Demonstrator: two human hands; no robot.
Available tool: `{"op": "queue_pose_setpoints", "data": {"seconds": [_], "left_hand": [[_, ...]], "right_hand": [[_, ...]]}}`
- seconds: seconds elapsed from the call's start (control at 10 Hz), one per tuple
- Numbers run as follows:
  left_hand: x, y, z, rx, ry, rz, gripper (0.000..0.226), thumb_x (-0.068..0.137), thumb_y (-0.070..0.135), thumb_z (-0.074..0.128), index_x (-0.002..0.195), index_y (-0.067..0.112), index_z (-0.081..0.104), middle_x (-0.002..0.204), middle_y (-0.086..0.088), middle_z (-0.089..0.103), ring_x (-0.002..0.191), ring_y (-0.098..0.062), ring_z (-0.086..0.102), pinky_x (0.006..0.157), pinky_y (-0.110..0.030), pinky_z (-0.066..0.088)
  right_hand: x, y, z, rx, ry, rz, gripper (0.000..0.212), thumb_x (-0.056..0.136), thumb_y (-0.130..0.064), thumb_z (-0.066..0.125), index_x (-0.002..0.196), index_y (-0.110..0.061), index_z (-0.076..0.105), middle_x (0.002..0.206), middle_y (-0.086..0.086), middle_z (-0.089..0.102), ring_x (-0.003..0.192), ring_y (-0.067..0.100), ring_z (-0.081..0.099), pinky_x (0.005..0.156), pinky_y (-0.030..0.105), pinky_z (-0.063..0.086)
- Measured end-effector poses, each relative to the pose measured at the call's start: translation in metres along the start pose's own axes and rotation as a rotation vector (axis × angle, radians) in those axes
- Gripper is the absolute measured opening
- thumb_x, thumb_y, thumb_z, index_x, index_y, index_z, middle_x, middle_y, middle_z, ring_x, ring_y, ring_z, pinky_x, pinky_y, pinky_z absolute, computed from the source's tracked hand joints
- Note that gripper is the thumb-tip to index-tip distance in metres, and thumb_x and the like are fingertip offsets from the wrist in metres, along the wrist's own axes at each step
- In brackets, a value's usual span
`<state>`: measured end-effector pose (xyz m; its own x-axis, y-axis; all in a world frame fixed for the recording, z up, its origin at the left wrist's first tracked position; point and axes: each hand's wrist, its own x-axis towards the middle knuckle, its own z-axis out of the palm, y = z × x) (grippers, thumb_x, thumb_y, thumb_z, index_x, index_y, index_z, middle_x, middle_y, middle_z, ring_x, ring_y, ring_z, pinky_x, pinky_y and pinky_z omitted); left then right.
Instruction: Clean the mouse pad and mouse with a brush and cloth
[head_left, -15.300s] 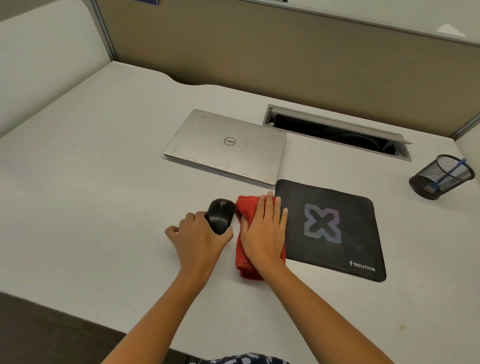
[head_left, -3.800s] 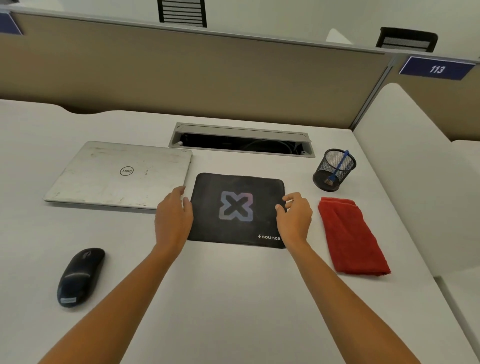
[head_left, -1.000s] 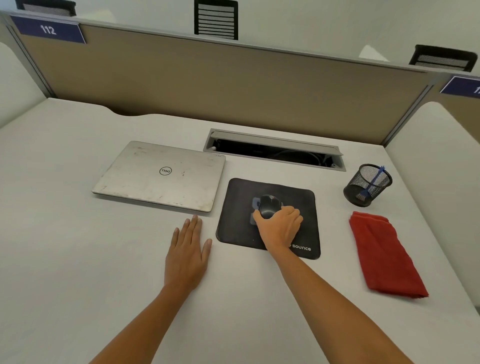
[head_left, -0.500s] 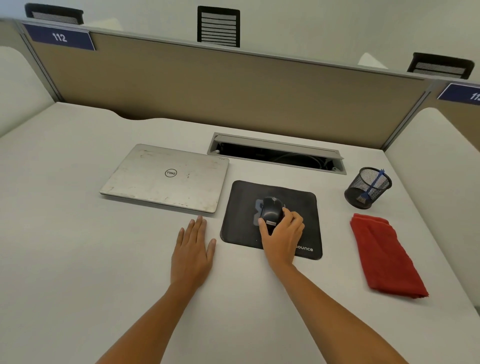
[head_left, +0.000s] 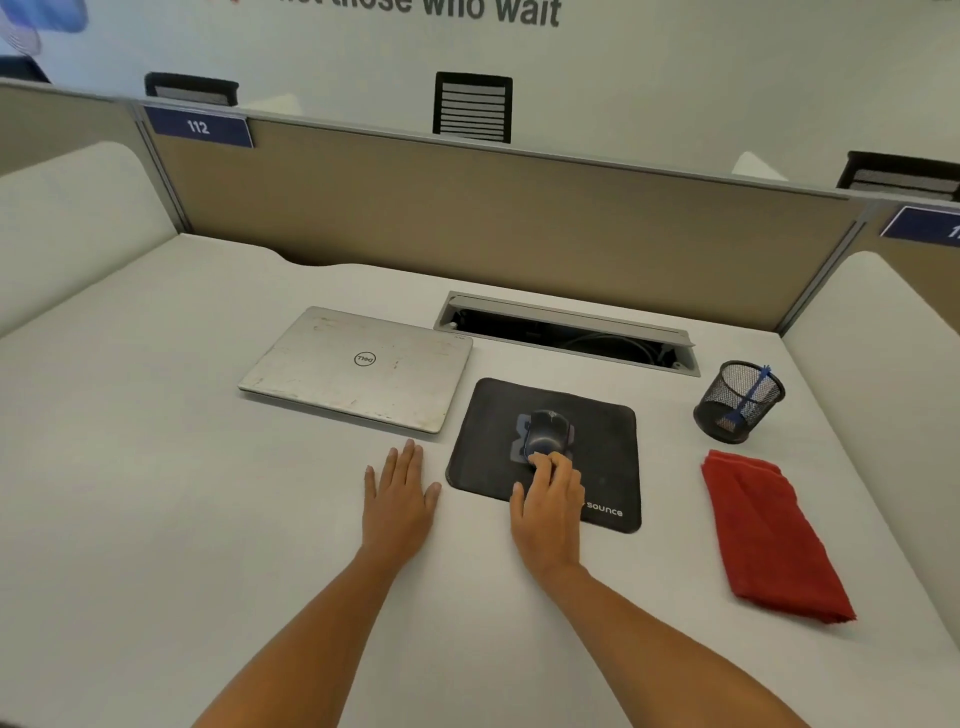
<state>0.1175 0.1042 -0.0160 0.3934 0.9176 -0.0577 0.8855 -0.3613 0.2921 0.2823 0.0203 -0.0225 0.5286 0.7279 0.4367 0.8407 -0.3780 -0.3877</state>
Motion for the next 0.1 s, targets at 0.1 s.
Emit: {"op": "queue_pose_setpoints", "data": {"seconds": [0.1], "left_hand": [[-0.0009,0.0098,-0.0055,-0.063,0.011,-0.045,0.058,0.103,0.038,0.026,0.154,0.015,0.007,0.163,-0.001,0.005,0.15,-0.019,0.005,0.12,-0.043,0.003]], "right_hand": [[0.0032,0.0005,-0.0021,-0.013,-0.023,-0.027,0.038,0.081,-0.019,0.069,0.114,-0.004,0.06,0.117,0.017,0.059,0.1,0.032,0.06,0.081,0.041,0.052]]}}
